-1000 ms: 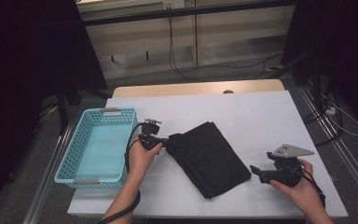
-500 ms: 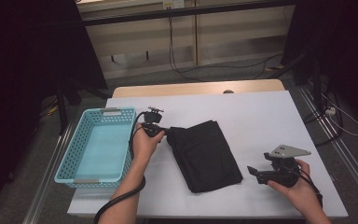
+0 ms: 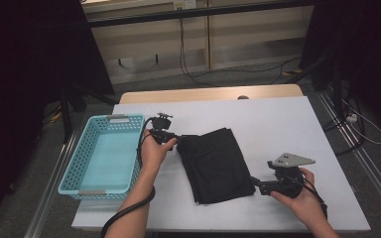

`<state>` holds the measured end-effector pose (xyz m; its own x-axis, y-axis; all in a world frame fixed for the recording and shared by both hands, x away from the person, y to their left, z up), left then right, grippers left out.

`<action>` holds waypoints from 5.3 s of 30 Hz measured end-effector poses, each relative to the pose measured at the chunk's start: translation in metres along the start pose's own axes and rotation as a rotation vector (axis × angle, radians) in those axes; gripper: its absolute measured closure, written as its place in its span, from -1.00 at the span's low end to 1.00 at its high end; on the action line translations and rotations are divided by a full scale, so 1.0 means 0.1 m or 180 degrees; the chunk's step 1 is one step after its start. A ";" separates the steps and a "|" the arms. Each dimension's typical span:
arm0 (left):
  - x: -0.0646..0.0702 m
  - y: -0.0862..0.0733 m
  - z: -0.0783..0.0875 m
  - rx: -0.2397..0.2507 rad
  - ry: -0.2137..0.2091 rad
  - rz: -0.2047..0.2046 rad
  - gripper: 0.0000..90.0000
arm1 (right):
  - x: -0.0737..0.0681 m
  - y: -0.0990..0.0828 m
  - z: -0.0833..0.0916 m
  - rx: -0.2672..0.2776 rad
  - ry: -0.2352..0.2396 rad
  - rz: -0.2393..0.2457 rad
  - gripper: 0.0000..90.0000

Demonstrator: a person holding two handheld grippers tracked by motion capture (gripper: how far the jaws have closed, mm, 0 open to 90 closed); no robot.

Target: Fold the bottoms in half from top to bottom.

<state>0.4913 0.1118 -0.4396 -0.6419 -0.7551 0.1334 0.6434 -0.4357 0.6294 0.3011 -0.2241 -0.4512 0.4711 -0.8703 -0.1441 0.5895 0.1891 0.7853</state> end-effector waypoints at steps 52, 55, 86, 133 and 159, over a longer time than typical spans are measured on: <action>0.22 -0.34 0.24 0.0084 0.0000 -0.0250 -0.77 | -0.31 -0.06 -0.41 -0.0241 -0.0297 -0.0262 -0.30; 0.22 -0.33 0.23 0.0081 -0.0002 -0.0252 -0.78 | -0.33 -0.06 -0.41 -0.0247 -0.0300 -0.0263 -0.25; 0.29 -0.28 0.23 0.0128 -0.0030 -0.0293 -0.79 | -0.42 -0.06 -0.41 -0.0217 -0.0221 -0.0323 0.37; 0.26 -0.25 0.20 0.0044 -0.0093 -0.0081 -0.82 | -0.43 0.02 -0.28 -0.0060 0.0110 -0.0411 0.80; 0.24 -0.07 -0.23 -0.0309 0.0164 -0.0041 -0.47 | -0.41 -0.04 -0.23 -0.0100 0.0146 -0.0415 0.80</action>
<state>0.4811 0.0859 -0.4585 -0.6296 -0.7723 0.0846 0.6742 -0.4891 0.5534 0.2947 -0.1792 -0.4619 0.4180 -0.8669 -0.2716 0.6677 0.0905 0.7389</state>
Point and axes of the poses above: each handheld gripper's, and its own axes: z roughly backward along the jaws, y roughly out of its top, x roughly to its right, the point moved 2 cm from there along -z, roughly forward along the jaws, and after that the axes turned 5 degrees about -z, right-handed, at the moved point
